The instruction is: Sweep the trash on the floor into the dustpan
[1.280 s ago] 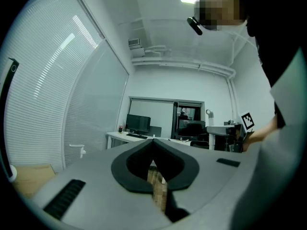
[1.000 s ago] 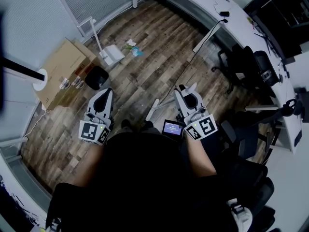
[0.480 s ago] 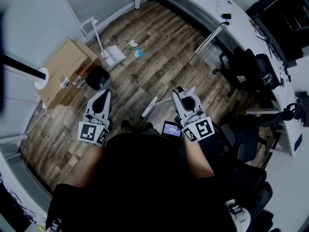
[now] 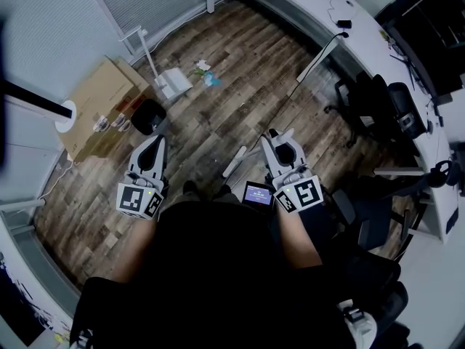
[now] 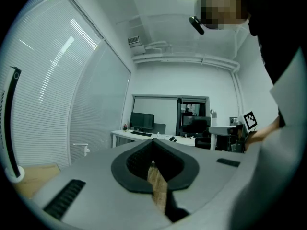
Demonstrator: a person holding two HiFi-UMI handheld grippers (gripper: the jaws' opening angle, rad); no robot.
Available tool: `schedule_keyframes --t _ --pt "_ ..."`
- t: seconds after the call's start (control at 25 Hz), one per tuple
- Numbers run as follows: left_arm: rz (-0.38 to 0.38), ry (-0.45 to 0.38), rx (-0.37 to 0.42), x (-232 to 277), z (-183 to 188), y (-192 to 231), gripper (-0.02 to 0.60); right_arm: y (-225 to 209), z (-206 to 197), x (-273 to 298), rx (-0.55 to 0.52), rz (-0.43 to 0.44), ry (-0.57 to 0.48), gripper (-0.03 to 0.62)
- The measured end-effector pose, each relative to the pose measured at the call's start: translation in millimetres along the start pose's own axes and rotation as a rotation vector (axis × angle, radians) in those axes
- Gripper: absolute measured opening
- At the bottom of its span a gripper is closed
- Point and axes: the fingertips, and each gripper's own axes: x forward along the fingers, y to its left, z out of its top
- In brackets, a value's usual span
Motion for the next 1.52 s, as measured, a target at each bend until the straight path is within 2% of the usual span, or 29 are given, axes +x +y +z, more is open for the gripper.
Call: schedule_keyframes --t 0.56,0.84,1.12,1.52 --pt "0.053 0.032 -0.002 24 -12 -11 -0.005 -43 -6 -11 0.031 0.008 -0.011 0.092" --pt "0.050 0.068 -0.027 53 -30 -1 -0.005 -69 -17 13 0.044 0.001 0.015 0.092" --pt "0.035 0.078 -0.086 116 -48 44 -0.005 -105 -25 75 0.049 -0.002 0.066 0.092" --pt "0.005 0.027 -0.129 236 -18 155 -0.005 -172 -12 220 0.025 0.013 0.139 0.092"
